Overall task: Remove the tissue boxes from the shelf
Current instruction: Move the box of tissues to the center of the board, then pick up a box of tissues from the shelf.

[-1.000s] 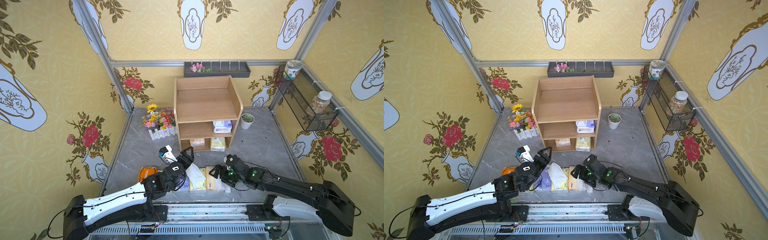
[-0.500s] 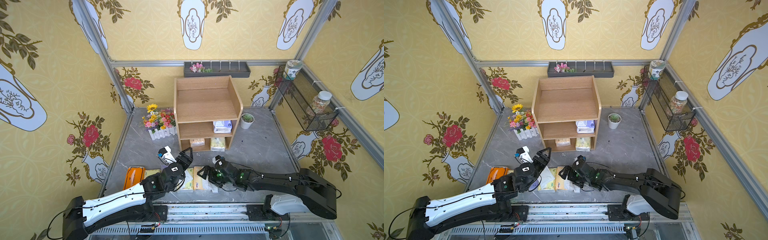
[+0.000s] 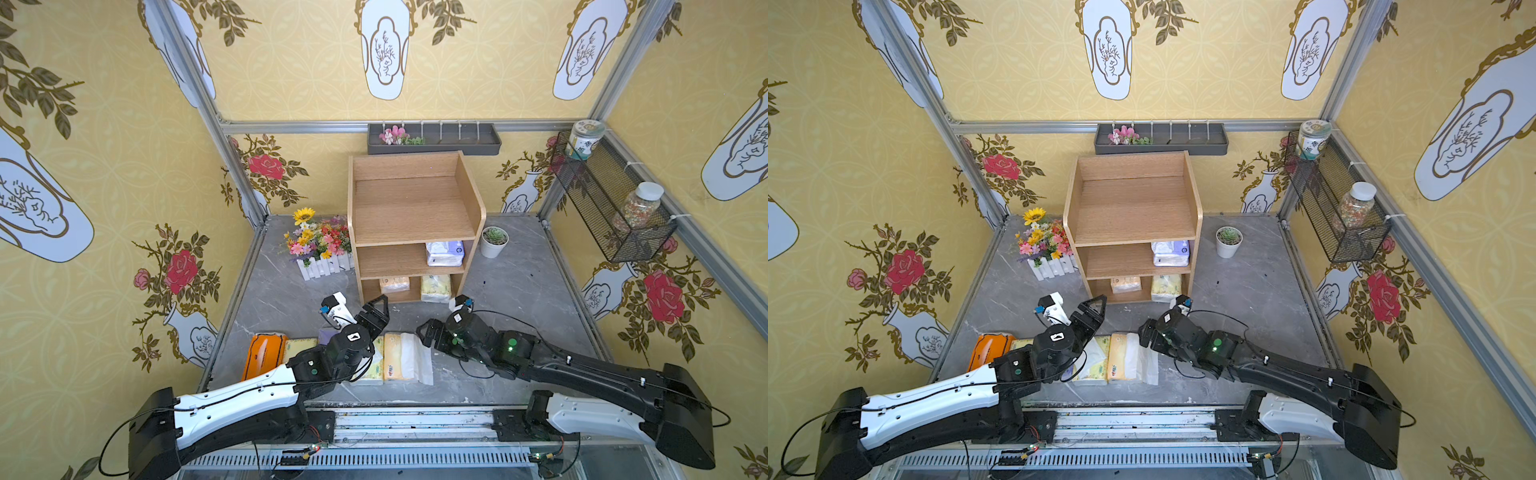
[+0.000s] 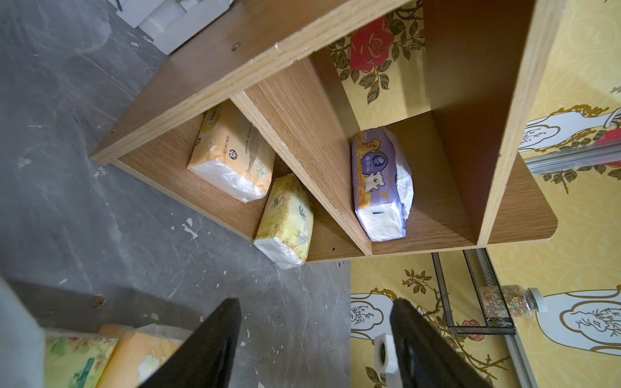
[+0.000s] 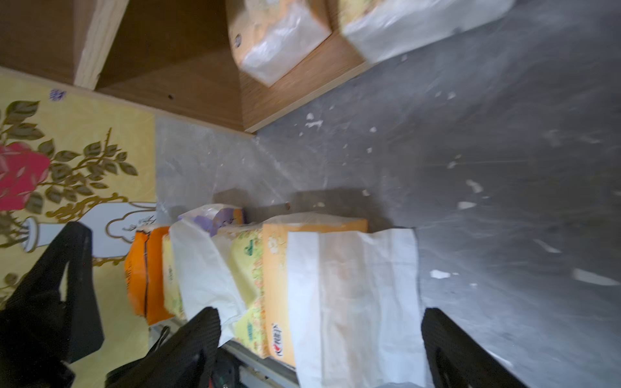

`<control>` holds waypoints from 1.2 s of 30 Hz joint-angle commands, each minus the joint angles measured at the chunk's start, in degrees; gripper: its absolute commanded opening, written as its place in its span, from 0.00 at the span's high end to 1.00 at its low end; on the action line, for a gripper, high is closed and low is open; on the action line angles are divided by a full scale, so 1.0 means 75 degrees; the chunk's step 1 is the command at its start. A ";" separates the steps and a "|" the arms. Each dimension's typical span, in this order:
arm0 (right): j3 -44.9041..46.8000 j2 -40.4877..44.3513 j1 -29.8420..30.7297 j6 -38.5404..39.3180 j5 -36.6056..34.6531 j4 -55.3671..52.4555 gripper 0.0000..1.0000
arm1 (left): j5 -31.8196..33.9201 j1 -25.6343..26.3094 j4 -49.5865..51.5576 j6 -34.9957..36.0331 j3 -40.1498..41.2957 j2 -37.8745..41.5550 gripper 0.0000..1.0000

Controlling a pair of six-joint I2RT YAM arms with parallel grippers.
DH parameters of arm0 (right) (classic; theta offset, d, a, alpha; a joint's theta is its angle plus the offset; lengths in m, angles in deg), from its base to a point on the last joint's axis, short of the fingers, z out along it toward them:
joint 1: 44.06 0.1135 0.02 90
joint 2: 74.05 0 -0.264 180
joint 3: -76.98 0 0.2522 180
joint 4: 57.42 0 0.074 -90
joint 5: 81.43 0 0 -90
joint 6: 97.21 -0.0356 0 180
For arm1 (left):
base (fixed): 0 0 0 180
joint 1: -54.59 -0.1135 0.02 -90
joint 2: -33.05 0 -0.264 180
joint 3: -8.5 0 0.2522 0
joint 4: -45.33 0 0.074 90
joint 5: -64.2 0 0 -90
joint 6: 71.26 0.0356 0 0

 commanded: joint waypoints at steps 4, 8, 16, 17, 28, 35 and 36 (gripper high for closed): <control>-0.0406 0.1312 -0.0634 0.1182 -0.1198 -0.2181 0.03 | -0.0433 -0.0009 -0.2236 0.0583 -0.0124 -0.1235 0.24; -0.0749 0.1974 -0.0839 0.1518 -0.1654 -0.2700 0.03 | -0.0730 -0.0008 -0.3332 0.0753 -0.0520 -0.2382 0.25; -0.0881 0.3036 -0.0885 0.1665 -0.2242 -0.3273 0.03 | -0.1317 -0.0392 -0.2702 0.1696 -0.2370 -0.3961 0.28; -0.0852 0.3161 -0.0889 0.1686 -0.2295 -0.3276 0.03 | -0.1449 -0.0469 -0.2585 0.1680 -0.2516 -0.4092 0.28; -0.0843 0.3760 -0.0897 0.1832 -0.2460 -0.3428 0.03 | -0.1561 -0.0835 -0.2830 0.1941 -0.3258 -0.5060 0.39; -0.0812 0.4064 -0.0898 0.1818 -0.2510 -0.3557 0.03 | -0.1331 -0.0978 -0.2444 0.2413 -0.3785 -0.5278 0.39; -0.0792 0.4104 -0.0899 0.1812 -0.2513 -0.3551 0.03 | -0.1273 -0.0998 -0.2330 0.2445 -0.3880 -0.5320 0.39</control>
